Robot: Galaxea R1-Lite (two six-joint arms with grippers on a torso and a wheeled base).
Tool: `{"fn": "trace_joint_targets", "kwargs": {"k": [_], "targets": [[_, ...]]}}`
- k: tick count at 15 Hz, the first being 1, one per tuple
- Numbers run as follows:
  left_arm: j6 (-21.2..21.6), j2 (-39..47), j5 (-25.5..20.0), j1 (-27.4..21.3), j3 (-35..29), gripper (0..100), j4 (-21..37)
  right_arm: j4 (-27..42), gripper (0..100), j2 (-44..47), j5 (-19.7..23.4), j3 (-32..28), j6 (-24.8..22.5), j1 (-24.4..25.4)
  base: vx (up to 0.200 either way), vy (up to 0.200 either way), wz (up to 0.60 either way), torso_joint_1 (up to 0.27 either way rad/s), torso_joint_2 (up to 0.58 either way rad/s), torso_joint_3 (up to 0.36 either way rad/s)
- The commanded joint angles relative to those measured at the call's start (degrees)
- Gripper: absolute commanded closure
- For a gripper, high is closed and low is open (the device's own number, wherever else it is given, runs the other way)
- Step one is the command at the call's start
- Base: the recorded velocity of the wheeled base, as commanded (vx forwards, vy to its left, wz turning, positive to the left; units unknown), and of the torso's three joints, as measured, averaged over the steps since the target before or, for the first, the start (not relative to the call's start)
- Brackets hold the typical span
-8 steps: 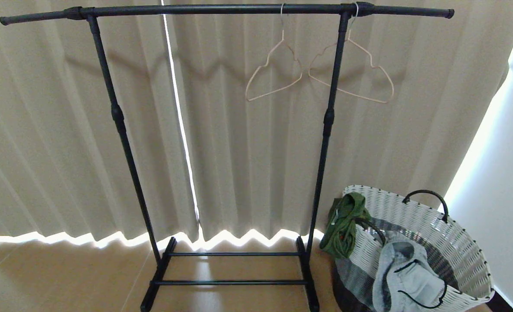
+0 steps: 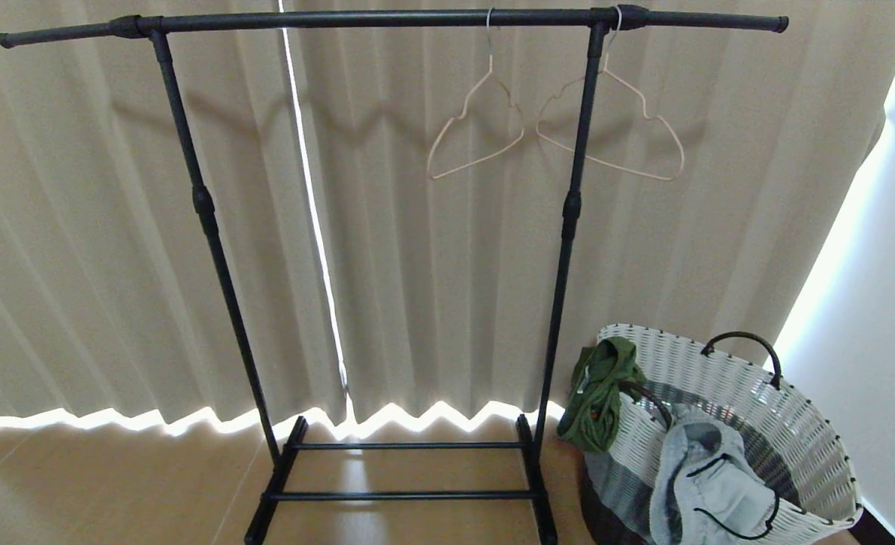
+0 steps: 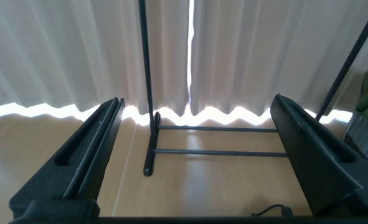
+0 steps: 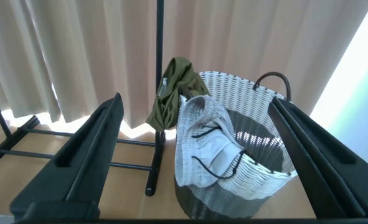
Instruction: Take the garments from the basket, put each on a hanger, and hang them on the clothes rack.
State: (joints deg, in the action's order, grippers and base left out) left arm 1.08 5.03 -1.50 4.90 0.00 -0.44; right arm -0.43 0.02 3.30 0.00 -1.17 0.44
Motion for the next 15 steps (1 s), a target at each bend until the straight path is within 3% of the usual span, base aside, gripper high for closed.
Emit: {"fn": "trace_joint_targets", "kwargs": {"k": [1,10,15], "targets": [[0.06,0.06,0.01,0.02,0.0,0,0.0,-0.01,0,0.06,0.04,0.0,0.03,0.0,0.2,0.0,0.0,0.007,0.0,0.017],[-0.03,0.06,0.01,0.02,0.0,0,0.0,-0.01,0,0.06,-0.49,0.0,0.12,0.0,0.2,0.0,0.0,0.005,0.0,0.003],[0.06,0.06,0.01,0.02,0.0,0,0.0,-0.01,0,0.06,-0.4,0.0,0.03,0.0,0.0,0.0,0.0,0.0,0.0,0.0]]}}
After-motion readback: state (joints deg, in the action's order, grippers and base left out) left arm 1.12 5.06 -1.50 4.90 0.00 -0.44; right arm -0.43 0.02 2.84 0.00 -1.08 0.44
